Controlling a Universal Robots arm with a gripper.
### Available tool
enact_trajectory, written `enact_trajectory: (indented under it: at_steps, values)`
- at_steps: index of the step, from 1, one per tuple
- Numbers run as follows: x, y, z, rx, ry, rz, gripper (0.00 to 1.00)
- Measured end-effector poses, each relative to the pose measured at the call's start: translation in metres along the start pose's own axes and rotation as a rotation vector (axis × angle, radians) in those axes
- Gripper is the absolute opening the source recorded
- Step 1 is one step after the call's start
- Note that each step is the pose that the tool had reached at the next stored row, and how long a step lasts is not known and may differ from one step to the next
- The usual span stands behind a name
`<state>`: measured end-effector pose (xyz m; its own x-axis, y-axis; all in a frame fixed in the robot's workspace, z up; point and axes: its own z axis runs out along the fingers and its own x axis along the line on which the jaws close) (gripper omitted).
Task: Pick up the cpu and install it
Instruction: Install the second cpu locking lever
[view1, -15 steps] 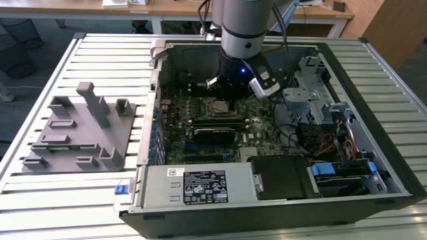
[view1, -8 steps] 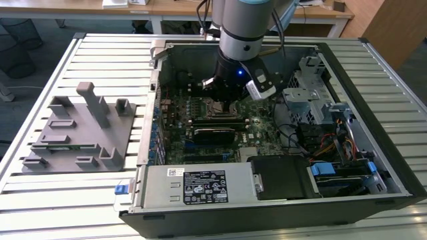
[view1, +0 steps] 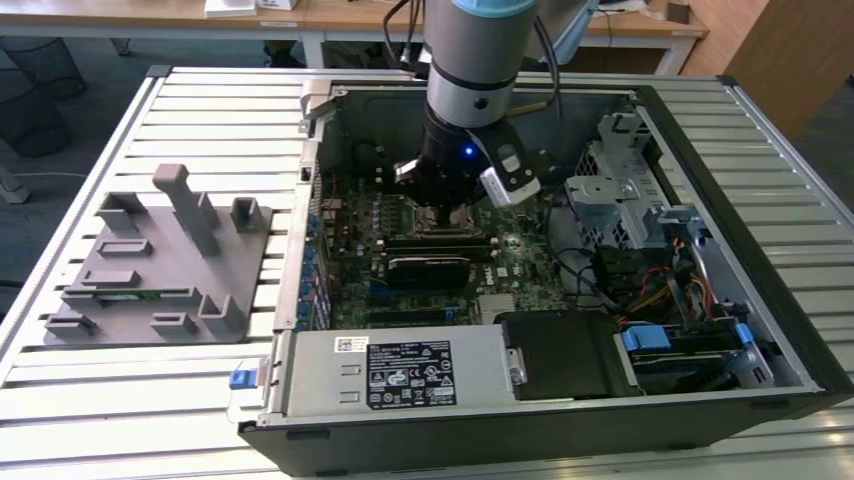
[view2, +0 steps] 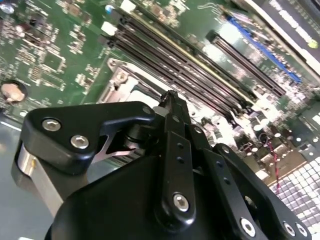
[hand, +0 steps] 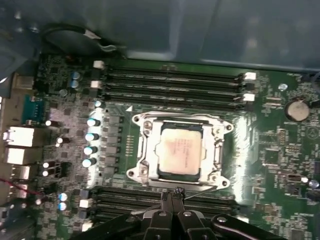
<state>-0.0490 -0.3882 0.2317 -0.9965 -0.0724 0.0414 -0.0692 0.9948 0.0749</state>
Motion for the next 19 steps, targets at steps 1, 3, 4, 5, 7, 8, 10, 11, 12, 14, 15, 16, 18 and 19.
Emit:
enact_trajectory:
  at_steps: [1,3,4,5,7,8,10,11,12,14,15,16,18,19]
  values:
    - [0.0024,-0.0001,0.0002,0.0,0.0,0.0,0.11]
    - [0.0067,-0.0003,0.0005,-0.0002,0.0,0.0,0.11]
    - [0.0077,-0.0008,0.0008,-0.0005,0.0,-0.001,0.11]
    - [0.008,-0.0019,0.0011,-0.002,0.0,-0.001,0.11]
    - [0.0086,-0.0037,0.0018,-0.0131,-0.0009,-0.001,0.11]
    - [0.0089,-0.0041,0.0022,-0.0213,-0.0014,-0.002,0.11]
    - [0.0101,-0.005,0.0028,-0.0295,-0.002,-0.002,0.11]
    - [0.0108,-0.0061,0.003,-0.0345,-0.0024,-0.003,0.11]
    - [0.0115,-0.0072,0.003,-0.0411,-0.0028,-0.003,0.11]
    - [0.0128,-0.0092,0.0029,-0.0471,-0.0032,-0.003,0.11]
    - [0.0132,-0.0104,0.0029,-0.0484,-0.0033,-0.003,0.11]
    - [0.0138,-0.0116,0.0029,-0.0493,-0.0034,-0.003,0.11]
    - [0.0148,-0.0136,0.0029,-0.051,-0.0035,-0.003,0.11]
    - [0.0154,-0.0142,0.003,-0.0515,-0.0036,-0.003,0.11]
